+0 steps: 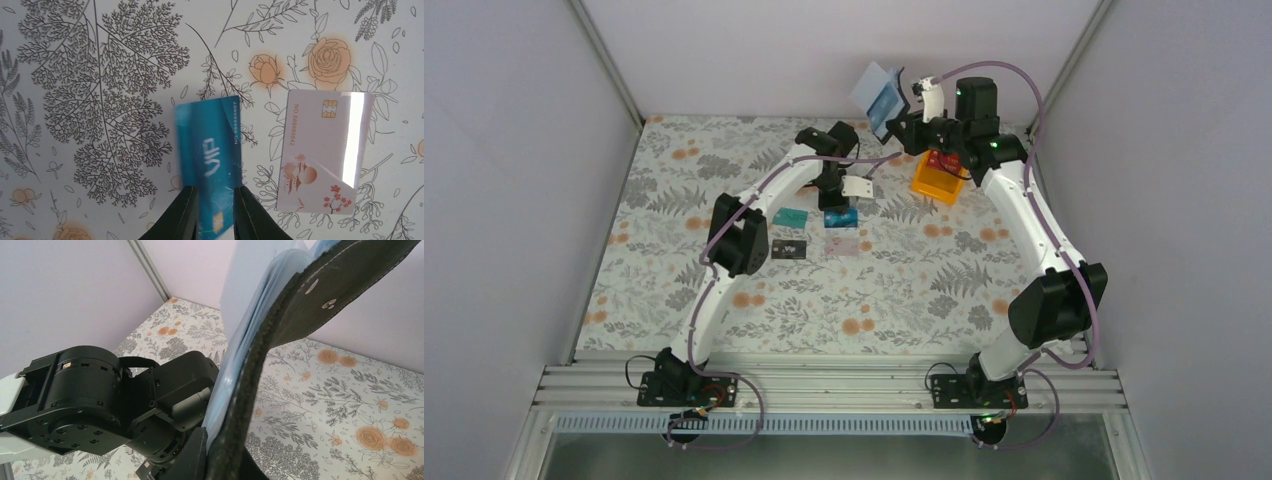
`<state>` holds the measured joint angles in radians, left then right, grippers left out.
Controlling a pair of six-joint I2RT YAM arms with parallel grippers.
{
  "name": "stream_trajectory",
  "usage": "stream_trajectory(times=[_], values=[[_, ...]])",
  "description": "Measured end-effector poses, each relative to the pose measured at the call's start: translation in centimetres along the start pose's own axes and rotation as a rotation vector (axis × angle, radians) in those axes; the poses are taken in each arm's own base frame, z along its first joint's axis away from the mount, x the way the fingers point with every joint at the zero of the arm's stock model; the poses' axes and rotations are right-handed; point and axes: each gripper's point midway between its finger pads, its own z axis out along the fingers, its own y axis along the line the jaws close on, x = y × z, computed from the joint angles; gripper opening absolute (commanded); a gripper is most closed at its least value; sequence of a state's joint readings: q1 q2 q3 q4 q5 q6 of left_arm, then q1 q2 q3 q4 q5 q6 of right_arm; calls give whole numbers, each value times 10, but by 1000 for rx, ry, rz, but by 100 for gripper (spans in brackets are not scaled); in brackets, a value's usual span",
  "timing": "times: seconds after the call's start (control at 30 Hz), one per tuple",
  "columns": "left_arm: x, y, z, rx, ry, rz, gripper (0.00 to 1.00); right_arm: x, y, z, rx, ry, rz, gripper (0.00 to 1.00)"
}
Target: Take the credit cards out of the card holder
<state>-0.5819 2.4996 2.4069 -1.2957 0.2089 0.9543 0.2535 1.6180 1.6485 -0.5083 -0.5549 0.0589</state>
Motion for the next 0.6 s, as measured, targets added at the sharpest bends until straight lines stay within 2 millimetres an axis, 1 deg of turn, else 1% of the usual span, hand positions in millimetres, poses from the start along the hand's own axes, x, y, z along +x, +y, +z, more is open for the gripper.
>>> stream_trajectory(times=[0.2,0.3,0.37,0.43,0.5,0.53,0.6], values=[[-5,7,-1,-28,-18,12,29,0,2,0,-14,1,-2,8],[-6,15,1,-59,-18,15,30,0,3,0,-16,1,-4,7],[-11,23,-1,-87,-31,17,33,0,3,0,-18,1,-7,7],[-20,30,-9,-114,-60,21,36,0,3,0,-16,1,-7,6],[-30,31,-25,-128,-105,25,40,0,1,0,-6,-1,-7,6],[-33,29,-34,-130,-120,28,43,-2,1,-1,-2,-3,-9,5],[-33,14,-53,-107,-149,28,51,-6,2,-3,1,-12,-16,4]])
